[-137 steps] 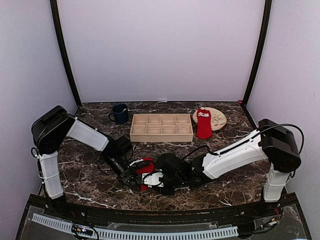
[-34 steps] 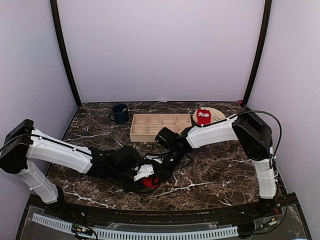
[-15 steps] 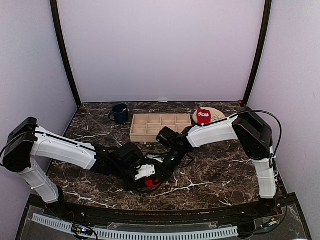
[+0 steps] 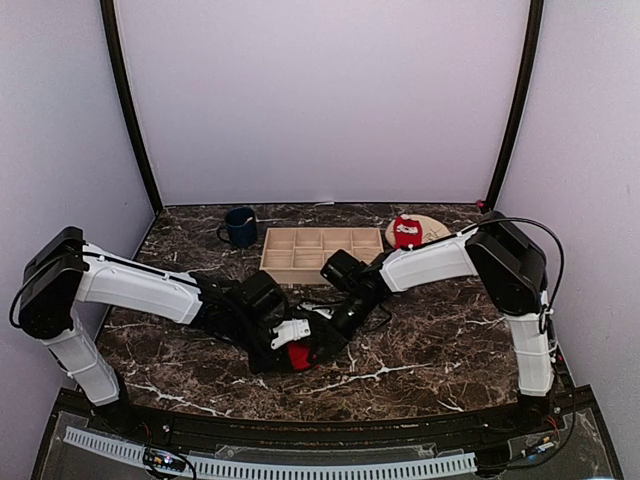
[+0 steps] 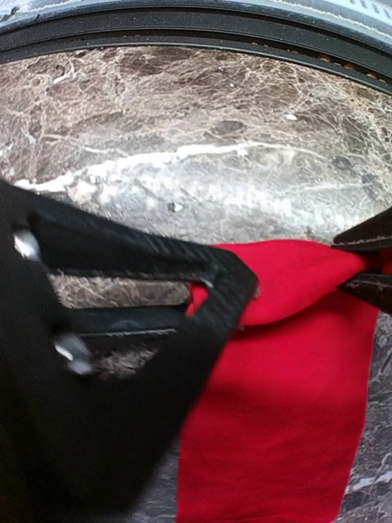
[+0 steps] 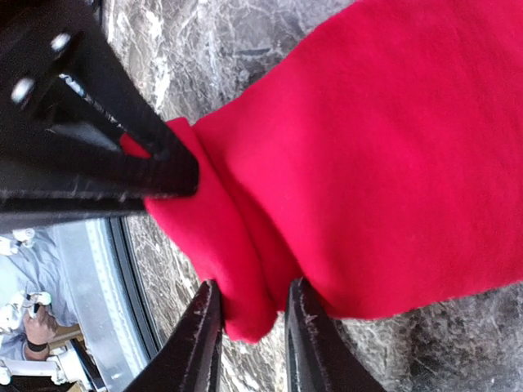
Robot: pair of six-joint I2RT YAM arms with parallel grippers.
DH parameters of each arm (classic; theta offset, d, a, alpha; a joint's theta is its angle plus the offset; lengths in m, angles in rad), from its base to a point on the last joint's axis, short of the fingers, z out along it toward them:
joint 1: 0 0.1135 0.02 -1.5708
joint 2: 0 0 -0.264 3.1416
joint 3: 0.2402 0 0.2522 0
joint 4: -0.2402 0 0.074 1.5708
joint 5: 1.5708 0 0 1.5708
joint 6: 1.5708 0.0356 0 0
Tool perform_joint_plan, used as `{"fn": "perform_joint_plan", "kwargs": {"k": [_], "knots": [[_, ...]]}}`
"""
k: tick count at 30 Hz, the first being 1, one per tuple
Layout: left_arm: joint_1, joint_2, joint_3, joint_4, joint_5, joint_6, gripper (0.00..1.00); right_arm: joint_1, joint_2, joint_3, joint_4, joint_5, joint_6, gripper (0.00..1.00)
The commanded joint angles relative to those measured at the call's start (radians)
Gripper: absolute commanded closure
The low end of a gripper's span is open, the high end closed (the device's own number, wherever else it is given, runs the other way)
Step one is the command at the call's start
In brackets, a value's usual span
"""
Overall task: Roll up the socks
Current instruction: Roll the sock at the center of the board.
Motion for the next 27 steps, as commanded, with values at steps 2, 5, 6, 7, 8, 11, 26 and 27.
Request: {"fn": "perform_joint_plan", "kwargs": {"k": [2,5,6,7,8,11,26,27], "knots": [[0.055,0.059,0.051,-0.095,0.045,-0.071,0.90,-0.020,-0.062,-0.071,0.094,-0.069,0.039,0.71],[0.070,0.090,0.069,-0.115,0.097,-0.068,0.90,-0.035,-0.084,-0.106,0.136,-0.094,0.061,0.70],[0.076,0.095,0.076,-0.121,0.107,-0.067,0.90,-0.039,-0.090,-0.118,0.147,-0.100,0.067,0.70],[0.083,0.104,0.083,-0.126,0.129,-0.067,0.90,-0.043,-0.097,-0.128,0.162,-0.103,0.075,0.70],[0.092,0.110,0.088,-0.132,0.147,-0.065,0.91,-0.046,-0.104,-0.140,0.175,-0.105,0.083,0.70],[0.122,0.130,0.112,-0.160,0.201,-0.056,0.91,-0.057,-0.133,-0.176,0.219,-0.096,0.108,0.69],[0.205,0.279,0.256,-0.330,0.500,-0.001,0.92,-0.048,-0.361,-0.410,0.426,0.239,0.120,0.69],[0.207,0.292,0.265,-0.342,0.529,0.005,0.93,-0.037,-0.380,-0.423,0.430,0.283,0.101,0.69]]}}
